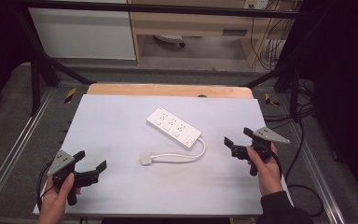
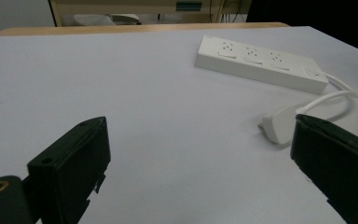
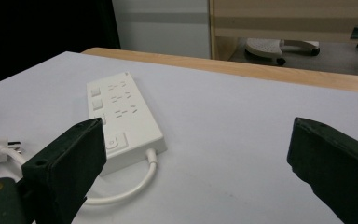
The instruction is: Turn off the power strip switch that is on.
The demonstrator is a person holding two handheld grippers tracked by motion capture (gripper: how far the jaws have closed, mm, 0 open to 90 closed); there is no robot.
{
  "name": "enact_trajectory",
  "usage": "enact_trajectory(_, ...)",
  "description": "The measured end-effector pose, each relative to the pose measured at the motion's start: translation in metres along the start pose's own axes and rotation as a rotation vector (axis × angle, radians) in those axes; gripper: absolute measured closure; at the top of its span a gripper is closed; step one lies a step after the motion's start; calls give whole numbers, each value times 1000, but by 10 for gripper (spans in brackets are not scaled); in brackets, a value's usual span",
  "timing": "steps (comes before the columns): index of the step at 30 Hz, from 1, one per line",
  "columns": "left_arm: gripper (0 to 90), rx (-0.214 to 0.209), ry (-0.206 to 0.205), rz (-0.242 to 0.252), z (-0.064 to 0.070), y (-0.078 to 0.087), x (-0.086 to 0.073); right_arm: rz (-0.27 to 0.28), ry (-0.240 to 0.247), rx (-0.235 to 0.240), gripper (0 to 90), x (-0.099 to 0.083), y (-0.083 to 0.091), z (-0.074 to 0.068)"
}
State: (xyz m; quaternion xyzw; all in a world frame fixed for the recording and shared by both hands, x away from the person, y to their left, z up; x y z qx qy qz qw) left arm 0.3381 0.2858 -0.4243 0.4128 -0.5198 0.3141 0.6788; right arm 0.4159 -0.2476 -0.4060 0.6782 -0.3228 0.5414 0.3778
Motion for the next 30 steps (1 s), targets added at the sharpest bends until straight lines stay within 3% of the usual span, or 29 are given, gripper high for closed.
enact_trajectory(12, 47, -3, -2, 0, 0, 0, 0, -50, -4, -1, 50, -27, 3, 0)
enact_trajectory(27, 47, -11, -8, -2, 2, -1, 0, -103, 15, 29, 46, -45, 0, -9)
enact_trajectory(30, 48, -18, -12, -7, 3, -1, -1, -130, 1, 11, 46, -49, -2, -8)
Point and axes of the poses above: each handheld gripper's, and its own axes: y roughly backward along the jaws, x roughly out of its top, z roughly to its right, the point moved 3 cm from there along -y, roughly forward along the jaws, and after that the axes turned 9 degrees about z, right-handed, at the moved point
